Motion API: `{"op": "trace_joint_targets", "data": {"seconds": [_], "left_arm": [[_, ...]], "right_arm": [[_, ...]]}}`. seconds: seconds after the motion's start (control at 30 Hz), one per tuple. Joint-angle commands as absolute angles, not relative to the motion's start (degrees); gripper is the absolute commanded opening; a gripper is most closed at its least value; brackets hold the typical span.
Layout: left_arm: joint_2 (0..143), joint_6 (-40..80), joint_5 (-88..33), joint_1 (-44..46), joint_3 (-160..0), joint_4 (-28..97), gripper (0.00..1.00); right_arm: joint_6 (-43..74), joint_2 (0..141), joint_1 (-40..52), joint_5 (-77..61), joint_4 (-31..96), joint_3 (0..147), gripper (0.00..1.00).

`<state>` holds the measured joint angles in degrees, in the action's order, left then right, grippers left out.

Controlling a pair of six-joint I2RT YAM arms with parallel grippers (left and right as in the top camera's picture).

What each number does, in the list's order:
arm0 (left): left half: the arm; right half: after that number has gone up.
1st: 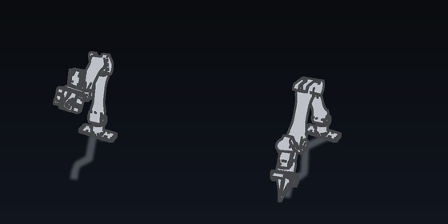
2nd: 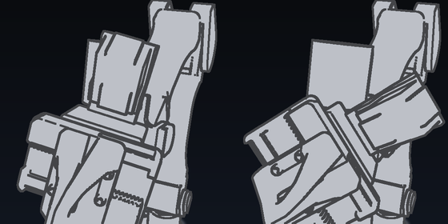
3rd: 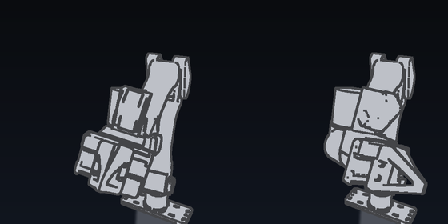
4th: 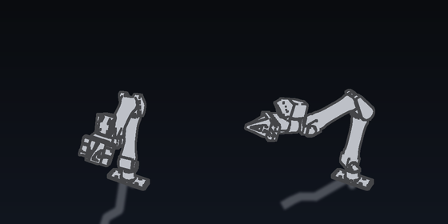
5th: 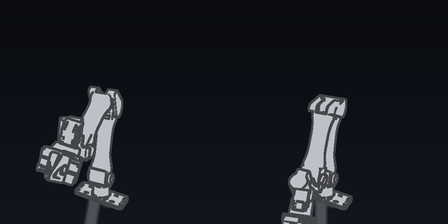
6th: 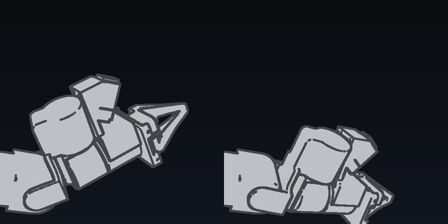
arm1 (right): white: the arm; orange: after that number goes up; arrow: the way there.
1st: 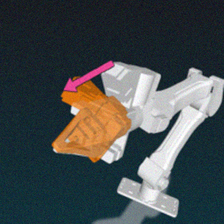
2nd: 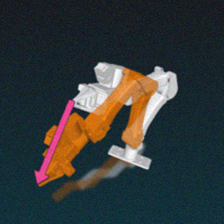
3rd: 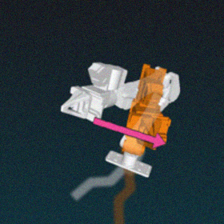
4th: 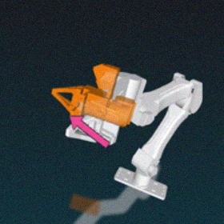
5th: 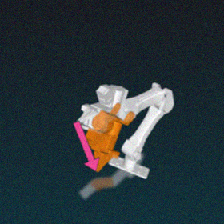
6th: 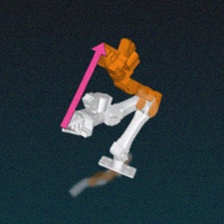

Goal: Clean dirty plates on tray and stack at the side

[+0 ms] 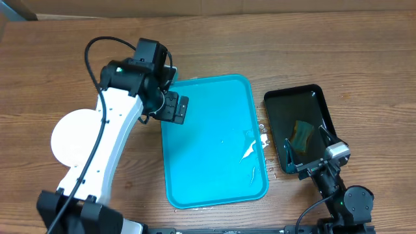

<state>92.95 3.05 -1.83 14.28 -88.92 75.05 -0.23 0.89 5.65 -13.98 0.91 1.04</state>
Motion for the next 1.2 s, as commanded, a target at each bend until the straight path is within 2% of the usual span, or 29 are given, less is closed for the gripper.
{"op": "trace_joint_targets", "data": {"seconds": [0.0,0.13,0.63,0.93,1.03,1.17], "left_arm": [[95.4,3.9,-1.5,14.6,-89.8,74.9,1.00],[97.3,3.9,-1.5,14.6,-89.8,74.9,1.00],[98.7,3.9,-1.3,14.8,-89.7,74.3,1.00],[82.6,3.8,-1.0,17.8,-89.7,74.5,1.00],[75.4,2.4,2.5,16.7,-88.9,73.3,1.00],[64.2,3.2,3.6,13.0,-83.0,63.6,1.00]], "right_arm": [[-0.4,0.1,5.5,-12.9,0.2,0.4,1.00],[-0.4,0.2,5.5,-12.9,3.6,0.4,1.00],[-0.4,0.3,5.5,-12.9,3.5,0.5,1.00],[-0.5,0.3,5.5,-12.9,3.5,0.5,1.00],[-0.5,0.3,5.5,-12.9,3.5,0.5,1.00],[-0.5,0.3,5.5,-12.9,3.5,0.5,1.00]]}}
